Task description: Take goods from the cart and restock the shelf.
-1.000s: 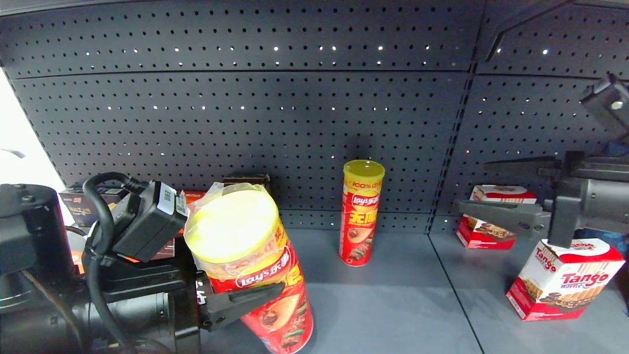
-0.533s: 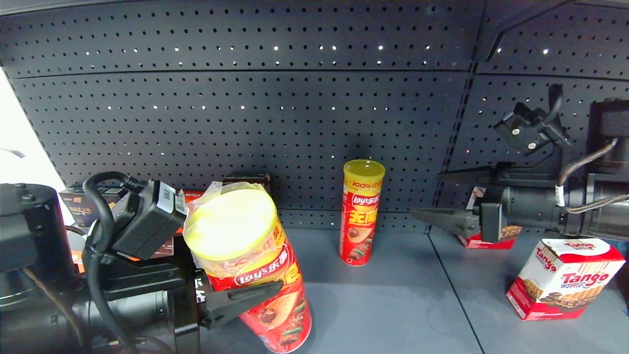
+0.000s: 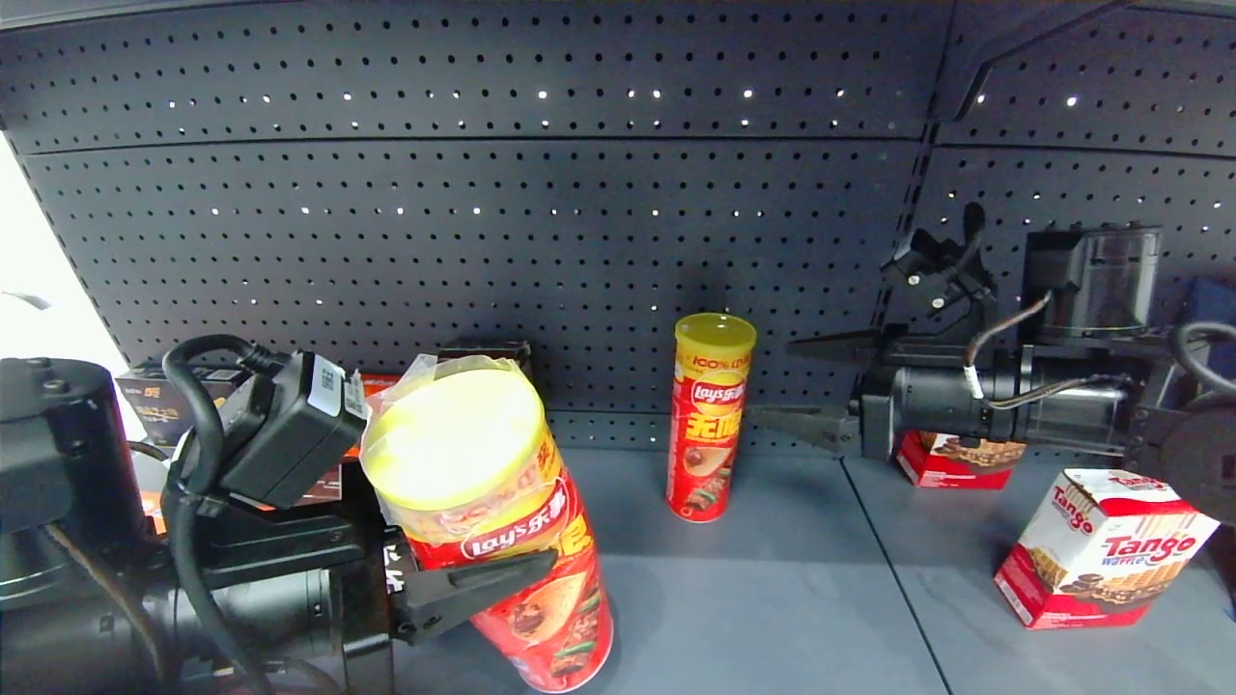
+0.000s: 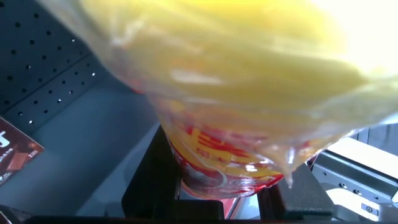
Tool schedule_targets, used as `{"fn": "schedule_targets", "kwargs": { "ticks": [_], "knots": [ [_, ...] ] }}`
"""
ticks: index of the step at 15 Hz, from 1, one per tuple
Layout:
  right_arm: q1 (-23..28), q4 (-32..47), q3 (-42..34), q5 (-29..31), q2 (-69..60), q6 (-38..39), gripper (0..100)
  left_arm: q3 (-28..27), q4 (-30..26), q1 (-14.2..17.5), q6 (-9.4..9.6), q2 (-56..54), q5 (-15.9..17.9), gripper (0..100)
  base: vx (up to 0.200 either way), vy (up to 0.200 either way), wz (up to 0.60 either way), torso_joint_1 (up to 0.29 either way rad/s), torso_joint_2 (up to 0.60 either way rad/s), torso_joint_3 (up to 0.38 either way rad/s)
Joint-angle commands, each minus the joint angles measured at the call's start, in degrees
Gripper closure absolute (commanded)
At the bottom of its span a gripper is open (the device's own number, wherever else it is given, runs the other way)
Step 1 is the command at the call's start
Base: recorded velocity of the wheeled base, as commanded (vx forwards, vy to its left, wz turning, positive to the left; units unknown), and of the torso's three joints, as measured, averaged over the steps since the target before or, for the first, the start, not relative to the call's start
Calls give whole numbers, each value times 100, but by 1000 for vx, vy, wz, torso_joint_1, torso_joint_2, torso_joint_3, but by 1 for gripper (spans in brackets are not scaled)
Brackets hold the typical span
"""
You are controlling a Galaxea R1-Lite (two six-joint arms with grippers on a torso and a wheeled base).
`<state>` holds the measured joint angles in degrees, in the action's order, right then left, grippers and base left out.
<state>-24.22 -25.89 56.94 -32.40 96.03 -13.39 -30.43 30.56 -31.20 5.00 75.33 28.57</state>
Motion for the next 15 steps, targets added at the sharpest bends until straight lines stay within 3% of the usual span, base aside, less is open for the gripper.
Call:
{"fn": "schedule_targets", "kwargs": {
  "ticks": [1,15],
  "knots": [
    [93,-65,115,-64,373,-6,0,11,2,8,1,-18,-1,100,0,0,0,0,0,0],
    [32,-478,326,-363,1542,-6,0,81,2,105,1,-9,-1,100,0,0,0,0,0,0]
  ]
}}
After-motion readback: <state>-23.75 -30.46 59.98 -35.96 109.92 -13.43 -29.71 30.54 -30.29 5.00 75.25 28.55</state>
